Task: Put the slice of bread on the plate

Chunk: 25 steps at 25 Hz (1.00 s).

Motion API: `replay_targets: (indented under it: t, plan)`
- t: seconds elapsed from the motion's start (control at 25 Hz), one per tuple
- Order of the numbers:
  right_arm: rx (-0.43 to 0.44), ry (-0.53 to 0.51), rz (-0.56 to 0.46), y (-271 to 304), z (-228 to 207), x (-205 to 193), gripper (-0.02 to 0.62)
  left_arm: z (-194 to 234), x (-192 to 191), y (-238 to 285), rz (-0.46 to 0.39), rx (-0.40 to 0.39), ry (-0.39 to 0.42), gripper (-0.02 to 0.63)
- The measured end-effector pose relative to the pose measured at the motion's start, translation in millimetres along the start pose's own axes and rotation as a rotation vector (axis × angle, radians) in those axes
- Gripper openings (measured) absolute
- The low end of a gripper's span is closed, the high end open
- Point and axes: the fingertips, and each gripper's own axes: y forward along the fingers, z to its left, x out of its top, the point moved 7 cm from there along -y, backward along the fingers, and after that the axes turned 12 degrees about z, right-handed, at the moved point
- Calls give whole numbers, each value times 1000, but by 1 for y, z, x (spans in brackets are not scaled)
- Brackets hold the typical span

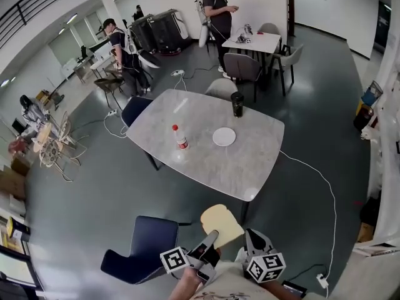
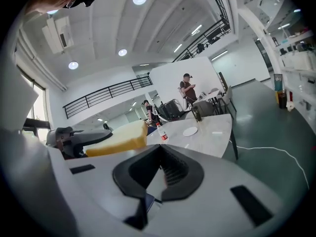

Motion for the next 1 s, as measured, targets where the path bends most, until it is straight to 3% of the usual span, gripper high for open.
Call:
replay_targets:
  t: [0.4,0.72,1.0]
  plan:
    - [-26,36,64,42,-16,8,6,21,58,17,-12,44,-42,98]
    - [-167,50,42,113,-49,66,6,33,156,74,75,42,-63,98]
    - [-197,-28,55,189,-35,132,6,20,250,98,100,12,-51,98]
